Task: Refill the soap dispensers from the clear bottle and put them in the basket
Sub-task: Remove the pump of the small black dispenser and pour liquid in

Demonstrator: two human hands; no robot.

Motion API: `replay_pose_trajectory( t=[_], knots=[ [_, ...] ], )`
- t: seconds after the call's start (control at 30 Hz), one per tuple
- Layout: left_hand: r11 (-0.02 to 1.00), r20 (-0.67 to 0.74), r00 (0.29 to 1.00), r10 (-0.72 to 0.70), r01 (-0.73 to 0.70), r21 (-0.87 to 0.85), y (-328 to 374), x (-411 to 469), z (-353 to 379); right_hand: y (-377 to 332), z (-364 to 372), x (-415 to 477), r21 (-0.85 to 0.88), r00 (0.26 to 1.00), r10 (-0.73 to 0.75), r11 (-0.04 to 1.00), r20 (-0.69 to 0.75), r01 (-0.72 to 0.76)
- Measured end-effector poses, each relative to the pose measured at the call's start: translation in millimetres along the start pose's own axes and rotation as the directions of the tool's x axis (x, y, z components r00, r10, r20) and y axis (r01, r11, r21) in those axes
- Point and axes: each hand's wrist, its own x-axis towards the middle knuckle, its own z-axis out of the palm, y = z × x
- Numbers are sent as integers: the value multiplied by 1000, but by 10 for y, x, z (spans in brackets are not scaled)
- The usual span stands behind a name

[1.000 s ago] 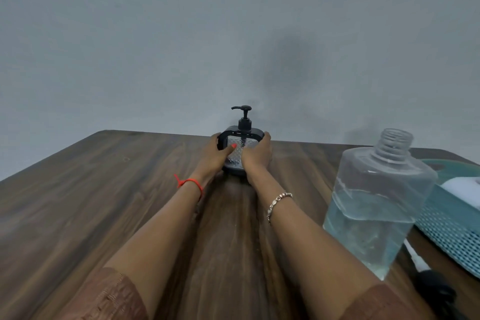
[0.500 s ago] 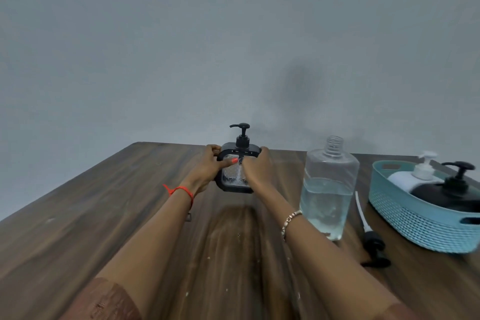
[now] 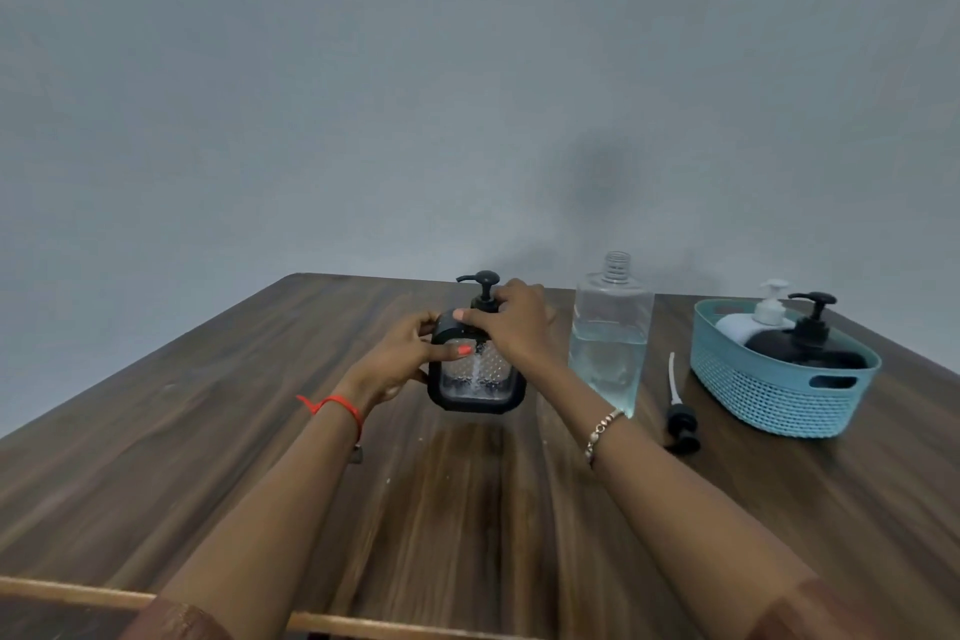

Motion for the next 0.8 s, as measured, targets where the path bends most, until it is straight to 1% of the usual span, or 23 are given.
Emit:
replay_pose_trajectory(
  t=[0.07, 0.17, 0.23, 0.3, 0.33, 0.37, 0.43, 0.5, 0.57, 0.6, 0.63, 0.7, 0.8],
  knots=[
    [1000, 56, 998, 12, -11, -9, 24, -107, 13, -46, -108, -45, 13, 998, -27, 1000, 59, 26],
    [998, 114, 993, 38, -31, -61, 22, -231, -16, -87, -244, -117, 140, 980, -95, 988, 177, 71],
    [996, 127, 990, 61, -51, -78, 38, -268, -47, -94, -339, -163, 237, 954, -94, 971, 284, 25],
    [997, 125, 990, 64, -58, -48, 92, -299, -27, -52, -432, -158, 325, 916, -80, 944, 393, -57],
    [998, 120, 991, 60, -57, -30, 121, -311, -3, -34, -468, -147, 344, 906, -69, 935, 418, -87],
    [998, 107, 993, 54, -52, -18, 146, -321, 26, -27, -492, -138, 349, 907, -52, 931, 418, -108],
    [999, 49, 998, 38, -37, -22, 178, -327, 79, -35, -492, -143, 317, 937, -10, 942, 350, -109],
    [999, -3, 1000, 29, -29, -25, 199, -328, 126, -62, -453, -191, 236, 976, 35, 968, 217, -87],
    [1000, -26, 999, 27, -27, -4, 218, -330, 189, -75, -420, -229, 164, 998, 8, 986, 56, -18],
    [1000, -35, 999, 30, -30, 0, 225, -331, 221, -72, -411, -230, 146, 1000, -2, 989, 9, 1],
    [999, -42, 999, 34, -34, -2, 230, -334, 245, -72, -408, -229, 156, 1000, 5, 988, -10, -4],
    [999, -47, 998, 34, -35, -21, 230, -337, 260, -96, -444, -226, 255, 999, 48, 966, 9, -48],
    [998, -30, 999, 17, -19, -67, 212, -342, 237, -105, -560, -197, 429, 983, 113, 888, 146, -166]
  ],
)
